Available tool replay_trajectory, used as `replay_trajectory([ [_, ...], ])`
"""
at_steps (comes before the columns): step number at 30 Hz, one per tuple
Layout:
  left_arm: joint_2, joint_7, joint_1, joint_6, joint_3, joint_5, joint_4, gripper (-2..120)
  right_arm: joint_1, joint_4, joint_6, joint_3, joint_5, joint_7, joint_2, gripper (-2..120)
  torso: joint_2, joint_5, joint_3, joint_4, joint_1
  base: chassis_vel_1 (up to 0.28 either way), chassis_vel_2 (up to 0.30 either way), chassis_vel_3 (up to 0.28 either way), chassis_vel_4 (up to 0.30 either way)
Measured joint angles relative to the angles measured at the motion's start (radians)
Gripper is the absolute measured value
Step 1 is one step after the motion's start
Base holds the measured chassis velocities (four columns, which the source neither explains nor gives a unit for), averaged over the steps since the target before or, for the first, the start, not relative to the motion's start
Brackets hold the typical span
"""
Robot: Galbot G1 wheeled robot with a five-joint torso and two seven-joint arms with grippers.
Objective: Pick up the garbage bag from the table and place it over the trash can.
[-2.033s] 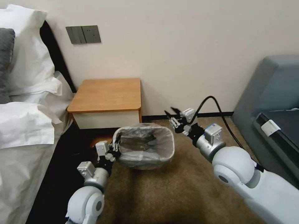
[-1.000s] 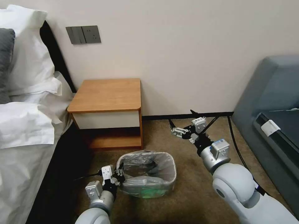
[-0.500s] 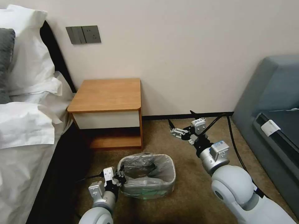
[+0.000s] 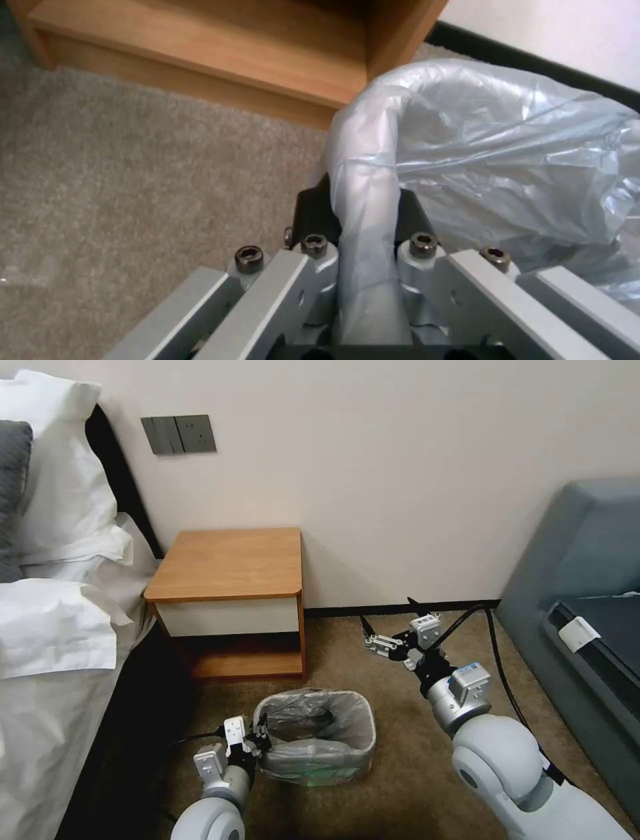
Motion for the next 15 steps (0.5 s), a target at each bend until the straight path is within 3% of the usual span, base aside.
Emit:
replay_trajectory([
  [7,-0.003,-0.01,-0.01,0.01,0.005,0.003,0.009,6,0.0,-0.001,0.0,0.002,0.004,0.001,-0.001,100,0.0,0.0001,0.0,0.0001,0.0,0.0,0.0,0.0,0.0],
  [13,-0.004,-0.021,-0.017,0.026,0.008,0.003,0.008,19,-0.001,-0.002,0.001,0.002,0.004,0.001,-0.001,100,0.0,0.0001,0.0,0.0,0.0,0.0,0.0,0.0,0.0],
  [15,-0.004,-0.025,-0.021,0.03,0.009,0.003,0.008,31,0.0,-0.002,0.001,0.002,0.005,0.001,0.0,100,0.0,0.0001,0.0,0.0,0.0,0.0,0.0,0.0,0.0],
])
